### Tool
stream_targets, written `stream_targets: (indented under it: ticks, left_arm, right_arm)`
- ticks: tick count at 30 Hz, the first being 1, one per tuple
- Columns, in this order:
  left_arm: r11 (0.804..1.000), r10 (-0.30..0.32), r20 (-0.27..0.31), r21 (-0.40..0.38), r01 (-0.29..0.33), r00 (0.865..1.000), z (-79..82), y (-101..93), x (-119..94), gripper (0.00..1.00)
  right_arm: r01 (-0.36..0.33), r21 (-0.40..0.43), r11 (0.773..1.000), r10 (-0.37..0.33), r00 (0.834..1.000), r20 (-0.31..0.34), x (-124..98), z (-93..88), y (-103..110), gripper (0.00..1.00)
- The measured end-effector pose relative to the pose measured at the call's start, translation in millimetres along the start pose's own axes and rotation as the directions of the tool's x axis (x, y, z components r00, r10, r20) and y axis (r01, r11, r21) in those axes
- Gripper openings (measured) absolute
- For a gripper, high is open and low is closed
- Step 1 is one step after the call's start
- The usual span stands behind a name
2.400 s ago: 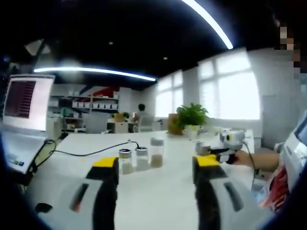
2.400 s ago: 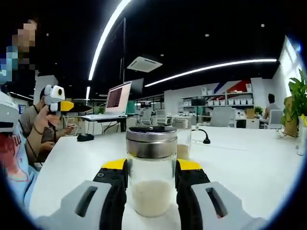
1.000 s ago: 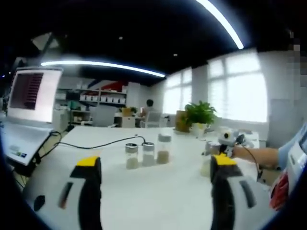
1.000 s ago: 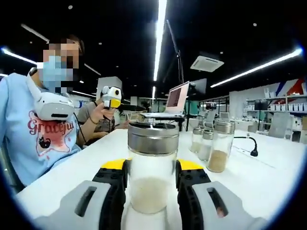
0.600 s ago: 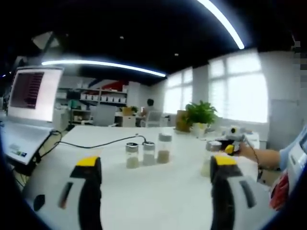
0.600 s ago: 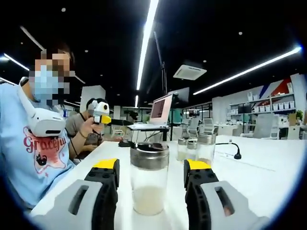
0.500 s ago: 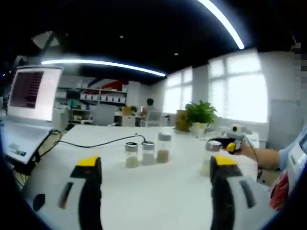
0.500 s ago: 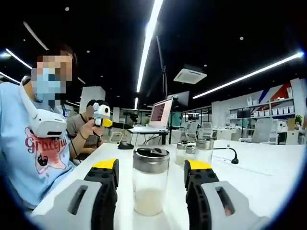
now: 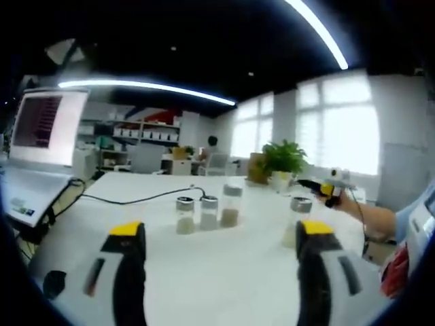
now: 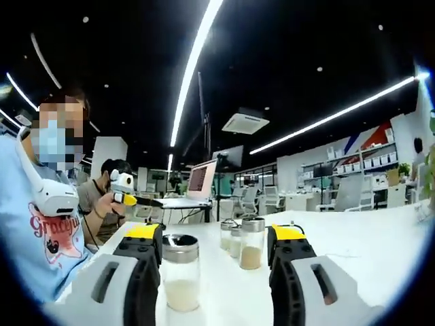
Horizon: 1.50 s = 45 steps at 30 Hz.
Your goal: Rotate the seasoning bottle until the label or dispensing opening points toward the visible target arrow and the bottle remains upright within the marked orientation range
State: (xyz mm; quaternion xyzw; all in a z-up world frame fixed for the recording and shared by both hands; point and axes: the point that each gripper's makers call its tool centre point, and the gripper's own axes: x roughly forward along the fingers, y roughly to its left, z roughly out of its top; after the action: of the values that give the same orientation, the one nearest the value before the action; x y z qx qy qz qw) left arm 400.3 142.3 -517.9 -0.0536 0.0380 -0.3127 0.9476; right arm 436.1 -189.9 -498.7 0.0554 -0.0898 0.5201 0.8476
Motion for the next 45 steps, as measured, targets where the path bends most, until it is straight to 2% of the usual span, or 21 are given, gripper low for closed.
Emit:
stream_targets:
  ticks: [2,4,6,8,10,11,15,17,21,24,26,29,31,33,36,39,45]
  left_arm:
    - [1.0,0.004,-0.004,-0.015,-0.004,1.0,-1.3,0.4,0.7,1.0]
    - [1.0,0.004,0.016,-0.001,-0.004,1.0,1.7,1.0,1.2,0.99]
    - [0.999,0.001,0.06,0.044,-0.004,0.998,8.9,-0.4,0.6,0.99]
    - [0.999,0.001,0.065,0.046,-0.004,0.998,10.7,-1.5,-1.0,0.99]
    - [1.0,0.001,0.063,0.031,-0.003,0.998,11.1,-0.7,-1.5,0.99]
    - [1.0,0.003,0.06,0.025,-0.005,0.998,10.5,0.0,-1.4,0.98]
    - [1.0,0.012,0.051,0.028,-0.013,0.999,8.4,3.1,-0.4,0.97]
    - [0.999,0.009,0.047,0.033,-0.011,0.999,7.1,3.9,1.0,0.97]
    - [1.0,0.021,0.02,0.004,-0.021,1.0,3.3,8.6,2.8,0.95]
    - [1.0,0.015,0.039,0.015,-0.015,0.999,7.0,8.6,2.3,0.95]
    - [1.0,0.014,0.036,0.027,-0.015,0.999,5.7,10.0,3.0,0.95]
    - [1.0,0.026,0.013,0.014,-0.026,1.0,-0.5,16.2,5.6,0.95]
    - [0.999,0.032,0.009,0.007,-0.032,0.999,-1.0,17.2,5.3,0.95]
    - [1.0,0.022,0.038,0.015,-0.022,0.999,4.2,15.5,6.0,0.95]
    - [1.0,0.01,0.043,0.016,-0.011,0.999,4.5,13.7,7.1,0.95]
    - [1.0,0.011,0.019,0.01,-0.012,1.0,-2.1,15.0,11.1,0.95]
    - [1.0,0.008,0.001,-0.001,-0.008,1.0,-6.7,14.5,12.5,0.94]
  right_arm:
    - [0.069,-0.012,0.998,-0.069,0.998,0.011,3.0,4.4,-19.3,0.69]
    - [0.128,0.029,0.991,-0.13,0.988,0.078,6.8,13.0,-39.4,0.73]
    - [0.163,0.064,0.985,-0.171,0.975,0.142,9.0,18.1,-56.3,0.78]
    - [0.176,0.111,0.978,-0.192,0.969,0.155,14.0,15.5,-70.8,0.79]
    - [0.156,0.123,0.98,-0.172,0.975,0.137,24.1,10.0,-79.6,0.79]
    - [0.146,0.122,0.982,-0.16,0.981,0.107,30.0,4.4,-82.6,0.8]
    - [0.143,-0.004,0.99,-0.143,0.989,-0.045,47.6,-17.2,-98.3,0.78]
    - [0.103,-0.013,0.995,-0.104,0.991,-0.09,58.7,-27.2,-97.9,0.78]
    - [0.058,-0.016,0.998,-0.06,0.983,-0.176,80.9,-54.8,-100.7,0.78]
    - [0.004,-0.019,1.0,-0.009,0.973,-0.229,95.8,-73.8,-95.8,0.78]
    - [-0.021,-0.025,0.999,0.015,0.973,-0.229,107.9,-81.1,-94.6,0.76]
    - [-0.059,0.03,0.998,0.064,0.981,-0.182,130.3,-88.1,-95.3,0.76]
    - [-0.072,0.03,0.997,0.076,0.972,-0.222,138.4,-102.4,-96.0,0.76]
    - [-0.091,0.001,0.996,0.088,0.961,-0.264,143.1,-115.0,-94.4,0.76]
    - [-0.109,0.037,0.993,0.115,0.962,-0.247,154.8,-121.6,-90.7,0.75]
    - [-0.13,0.052,0.99,0.138,0.966,-0.22,166.4,-124.2,-84.7,0.75]
    - [-0.151,0.057,0.987,0.16,0.959,-0.235,183.7,-136.1,-83.3,0.71]
